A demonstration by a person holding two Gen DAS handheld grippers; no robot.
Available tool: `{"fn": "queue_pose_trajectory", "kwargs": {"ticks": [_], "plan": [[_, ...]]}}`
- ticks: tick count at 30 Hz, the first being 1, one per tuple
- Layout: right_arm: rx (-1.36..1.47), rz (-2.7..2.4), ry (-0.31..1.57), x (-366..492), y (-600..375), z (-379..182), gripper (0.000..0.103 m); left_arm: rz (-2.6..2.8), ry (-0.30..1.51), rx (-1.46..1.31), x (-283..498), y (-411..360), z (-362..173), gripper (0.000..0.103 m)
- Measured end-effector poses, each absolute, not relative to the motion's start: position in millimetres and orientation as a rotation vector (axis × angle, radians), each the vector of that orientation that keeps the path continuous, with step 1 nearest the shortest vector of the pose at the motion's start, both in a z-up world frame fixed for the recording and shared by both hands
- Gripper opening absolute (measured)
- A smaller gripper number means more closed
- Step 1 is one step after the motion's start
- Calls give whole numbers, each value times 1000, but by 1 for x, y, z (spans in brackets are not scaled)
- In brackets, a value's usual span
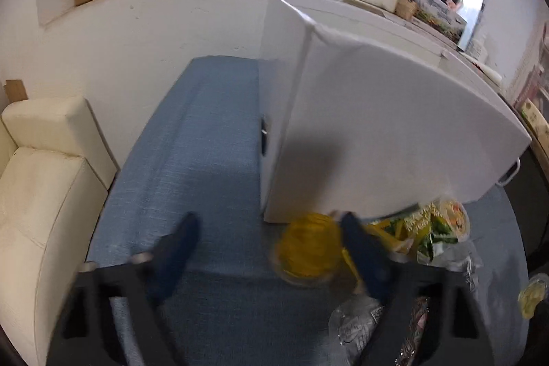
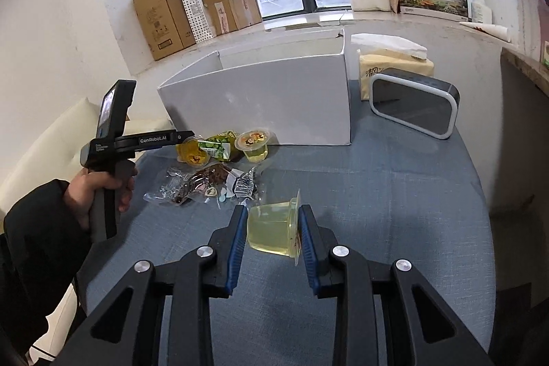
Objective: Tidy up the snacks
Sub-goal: 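Grasp a yellow jelly cup with the left tool while the right tool holds the pale cup, then carry both jelly cups into the white box and open both tools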
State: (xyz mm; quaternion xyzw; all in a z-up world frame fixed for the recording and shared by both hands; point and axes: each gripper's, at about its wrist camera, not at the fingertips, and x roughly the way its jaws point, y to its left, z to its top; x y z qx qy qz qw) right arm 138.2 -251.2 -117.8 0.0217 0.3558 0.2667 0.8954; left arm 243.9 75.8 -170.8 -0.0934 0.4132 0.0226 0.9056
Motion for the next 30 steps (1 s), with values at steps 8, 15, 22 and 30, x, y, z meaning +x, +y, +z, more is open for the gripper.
{"fn": "queue_pose_trajectory", "kwargs": {"ticks": [8,15,22,30], "plan": [[36,578,746,138,-239,-121,33,-3,843,-123,226,58,-166,37],[30,602,726,133,-228,-114,33,-43,730,-141,177,61,-129,37],[17,626,694,141,-216,-97,33,-91,591,-157,154,63,-68,37],[24,626,597,192,-202,-51,33,-129,504,-130,189,61,-17,37]]}}
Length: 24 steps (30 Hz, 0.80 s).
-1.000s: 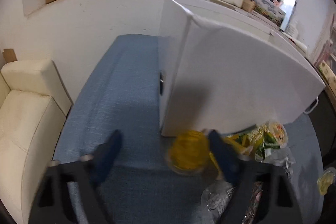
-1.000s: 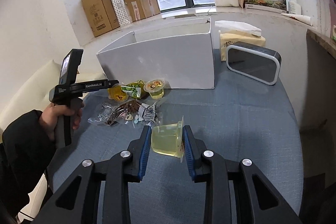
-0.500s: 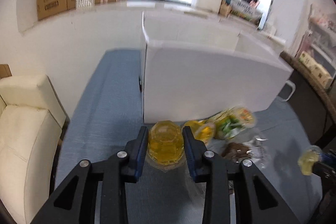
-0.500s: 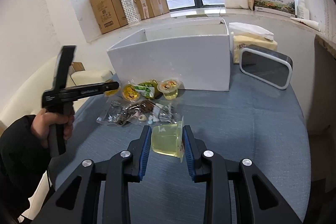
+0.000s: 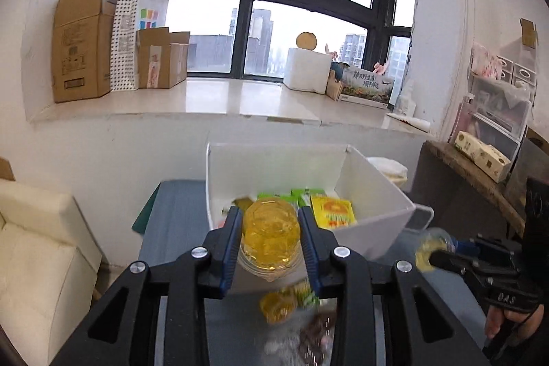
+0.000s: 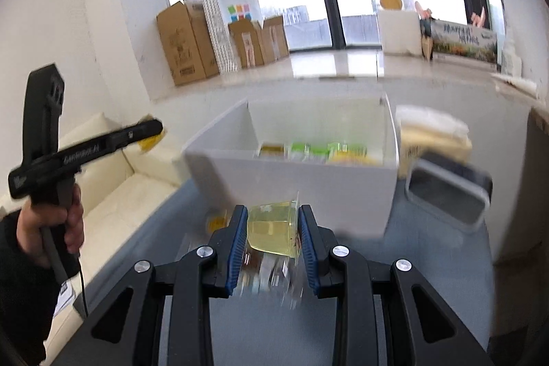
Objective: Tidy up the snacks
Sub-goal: 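Carry both jelly cups into the white box and open both tools, then grasp the cartoon-lid jelly cup with the right tool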
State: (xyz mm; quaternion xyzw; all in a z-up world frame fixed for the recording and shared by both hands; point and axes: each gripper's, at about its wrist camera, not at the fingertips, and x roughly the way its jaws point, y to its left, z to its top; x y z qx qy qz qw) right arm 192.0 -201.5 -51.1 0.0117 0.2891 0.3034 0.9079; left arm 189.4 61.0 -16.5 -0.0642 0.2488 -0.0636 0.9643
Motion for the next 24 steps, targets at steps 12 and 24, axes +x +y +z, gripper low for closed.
{"fn": "queue_pose_trajectory", "kwargs": {"ticks": [12,24], "plan": [[9,522,625,311,-187,-38,37,-128,645,-58,287,46,-41,74],[21,544,632,286,-210,-46,103,-116,634,-68,265,48,-42,103]]}}
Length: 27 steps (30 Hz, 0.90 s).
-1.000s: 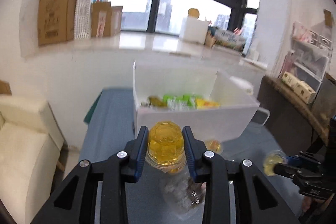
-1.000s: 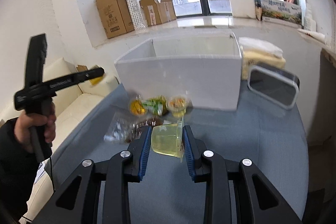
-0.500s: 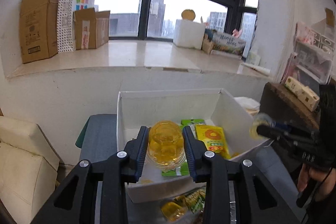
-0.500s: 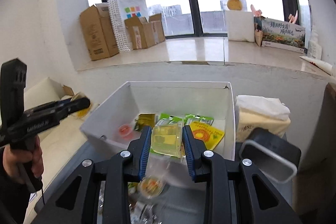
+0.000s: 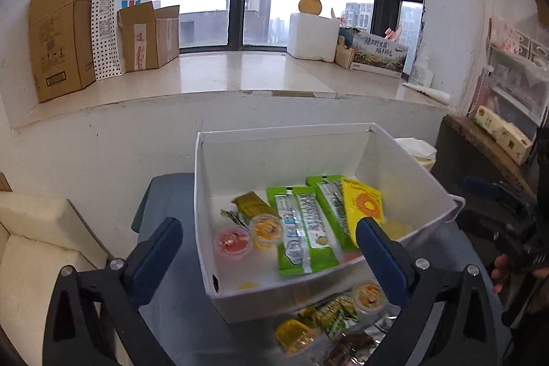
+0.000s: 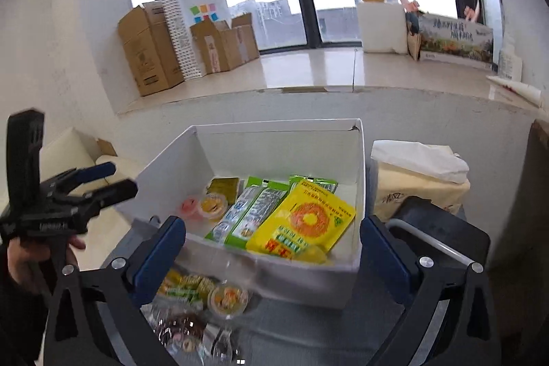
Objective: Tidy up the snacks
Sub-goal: 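Grasp the cartoon-lid jelly cup with the right tool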
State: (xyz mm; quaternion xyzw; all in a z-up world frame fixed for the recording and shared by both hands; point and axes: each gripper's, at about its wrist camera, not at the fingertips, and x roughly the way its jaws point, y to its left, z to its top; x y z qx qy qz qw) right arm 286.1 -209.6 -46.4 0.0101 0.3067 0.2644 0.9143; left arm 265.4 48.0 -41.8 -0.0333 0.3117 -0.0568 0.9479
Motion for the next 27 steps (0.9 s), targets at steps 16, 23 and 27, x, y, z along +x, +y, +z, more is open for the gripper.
{"fn": "queue_pose_trajectory", "kwargs": {"ticks": [16,23,27], "plan": [[42,587,713,167,-222,-99,103,-181,663,-95,110,18,-77,103],[28,587,735,167,-208,-123,103,-180,698,-131,81,22,-99,103],[50,575,747,190,-199,-128,103,-169,705,-153,75,27,-102,103]]}}
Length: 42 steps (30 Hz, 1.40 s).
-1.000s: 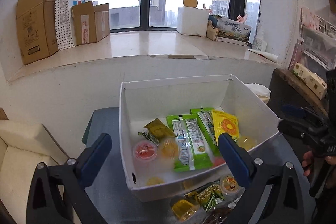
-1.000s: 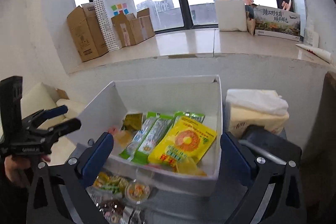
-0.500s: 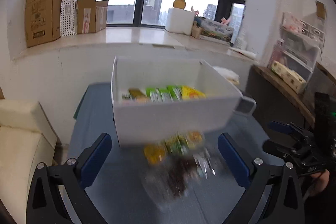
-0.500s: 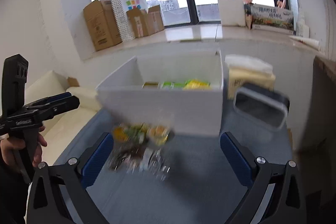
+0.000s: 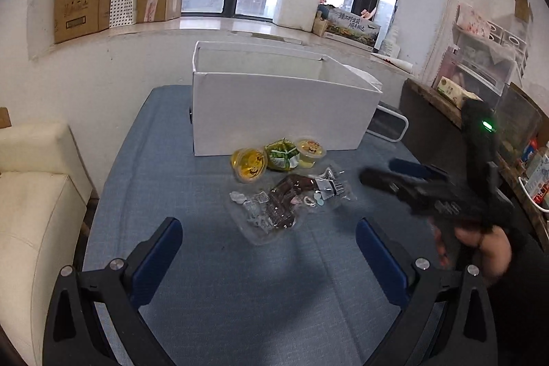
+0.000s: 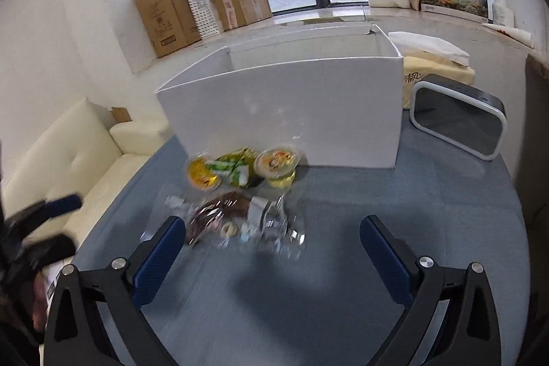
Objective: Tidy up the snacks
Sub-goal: 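Grasp the cartoon-lid jelly cup with the right tool, then grasp the clear bag of brown snacks with the left tool while the right tool holds the cup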
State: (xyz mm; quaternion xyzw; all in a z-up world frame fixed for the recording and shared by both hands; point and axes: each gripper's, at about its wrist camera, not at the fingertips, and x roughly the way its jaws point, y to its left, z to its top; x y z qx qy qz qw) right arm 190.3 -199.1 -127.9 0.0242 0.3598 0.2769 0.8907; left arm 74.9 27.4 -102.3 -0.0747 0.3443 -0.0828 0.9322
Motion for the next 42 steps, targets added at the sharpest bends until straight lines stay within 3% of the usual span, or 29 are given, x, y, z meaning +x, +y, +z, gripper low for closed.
{"fn": "queue_pose_trajectory", "kwargs": {"ticks": [3,5,18,19,20,28,42], "plan": [[40,557,764,213,-189,-131,93,-171,706,-153,74,30,-102,103],[-14,524,772,228,-178,-134,75,-170,712,-156,75,33,-104,103],[-126,553,812,263,-133,-156,68,-173,742,-190,83,47,-121,103],[-136,554,805,265,-132,-155,66,-172,748,-188,84,46,-123,103],[-139,557,806,266,-132,-155,51,-168,753,-186,85,46,-125,103],[-94,587,817,263,-147,-151,51,-202,769,-165,93,38,-129,103],[64,591,713,161,-241,-107,51,-302,855,-17,167,-5,-147,103]]}}
